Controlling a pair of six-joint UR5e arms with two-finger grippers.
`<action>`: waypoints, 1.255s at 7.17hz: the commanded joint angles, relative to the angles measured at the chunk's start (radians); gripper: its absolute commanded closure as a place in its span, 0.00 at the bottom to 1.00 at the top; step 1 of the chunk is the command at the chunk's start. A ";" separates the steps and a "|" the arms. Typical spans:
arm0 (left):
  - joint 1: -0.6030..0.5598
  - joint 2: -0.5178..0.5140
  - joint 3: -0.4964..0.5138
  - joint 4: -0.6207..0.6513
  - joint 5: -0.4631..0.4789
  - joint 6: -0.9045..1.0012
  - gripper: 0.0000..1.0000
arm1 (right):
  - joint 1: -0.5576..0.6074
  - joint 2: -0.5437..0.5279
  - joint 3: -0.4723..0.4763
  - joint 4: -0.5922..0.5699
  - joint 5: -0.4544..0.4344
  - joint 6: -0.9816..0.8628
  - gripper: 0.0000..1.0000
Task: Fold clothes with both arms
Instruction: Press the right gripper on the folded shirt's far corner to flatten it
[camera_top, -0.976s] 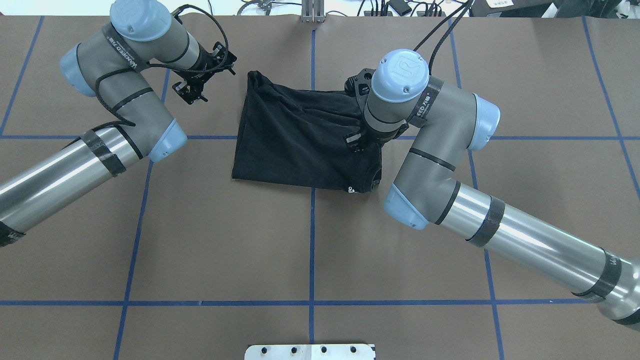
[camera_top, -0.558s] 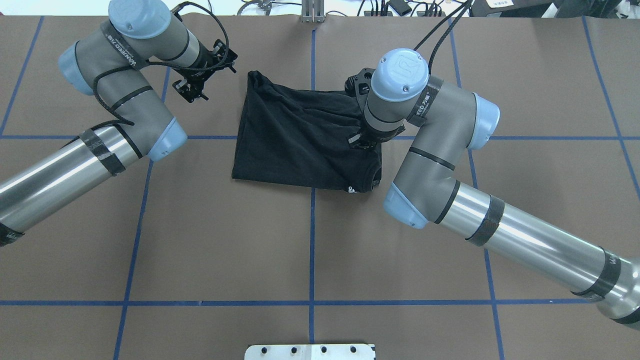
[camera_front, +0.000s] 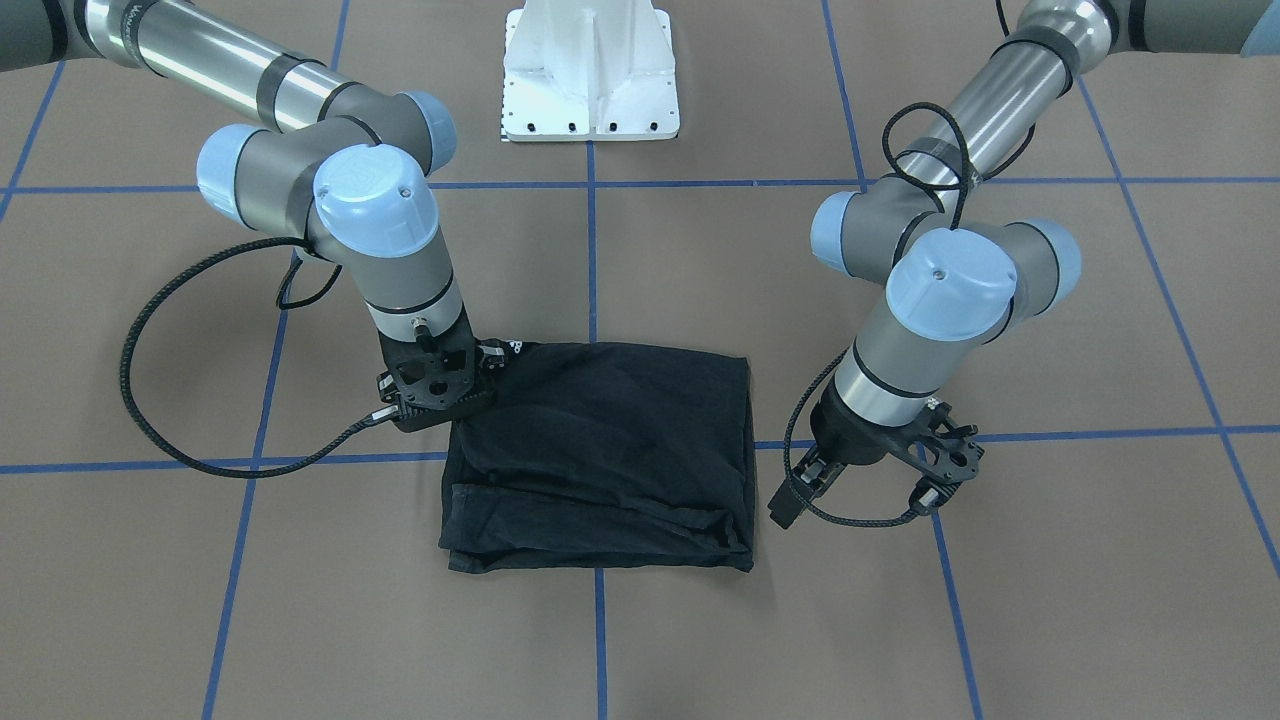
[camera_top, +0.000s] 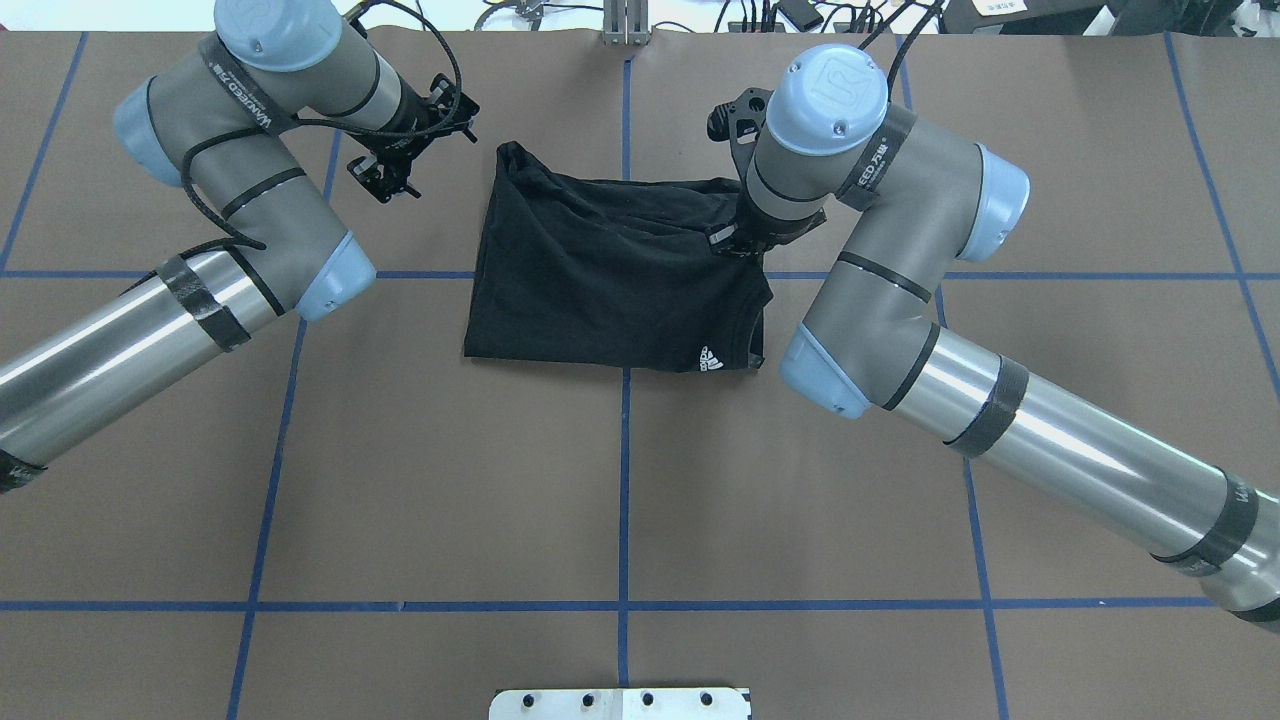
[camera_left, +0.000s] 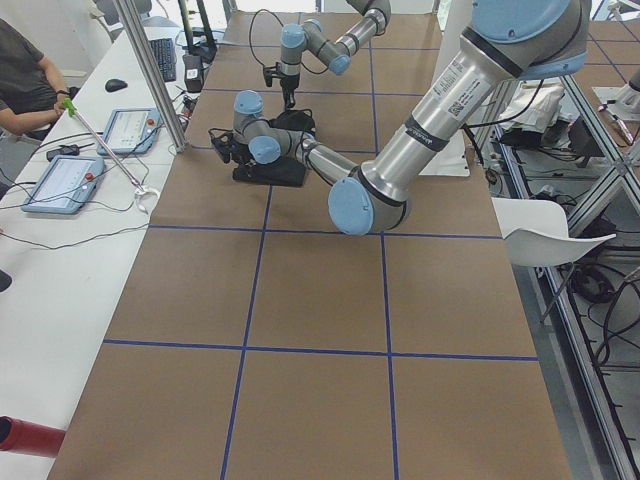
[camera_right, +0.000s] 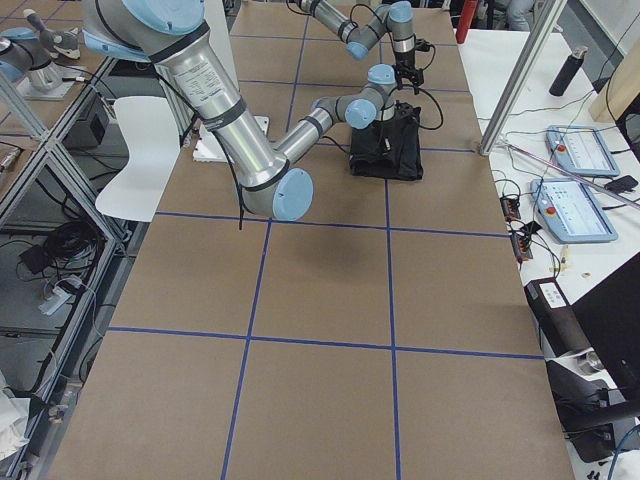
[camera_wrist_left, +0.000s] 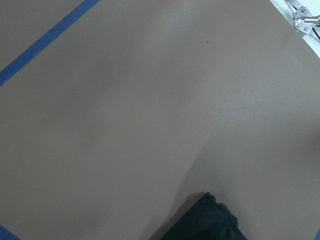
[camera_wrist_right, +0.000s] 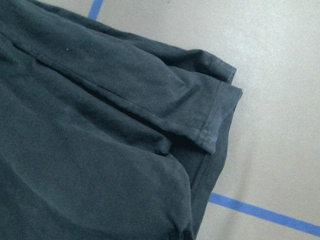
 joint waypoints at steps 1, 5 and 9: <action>0.000 -0.001 -0.002 0.002 0.000 -0.002 0.00 | 0.013 -0.006 -0.004 0.007 -0.010 0.003 1.00; 0.002 -0.001 -0.002 0.009 0.001 -0.002 0.00 | -0.007 -0.052 -0.018 0.021 -0.062 0.000 0.35; -0.009 -0.001 -0.002 0.019 -0.009 0.008 0.00 | 0.048 0.022 -0.039 0.008 0.010 0.031 0.00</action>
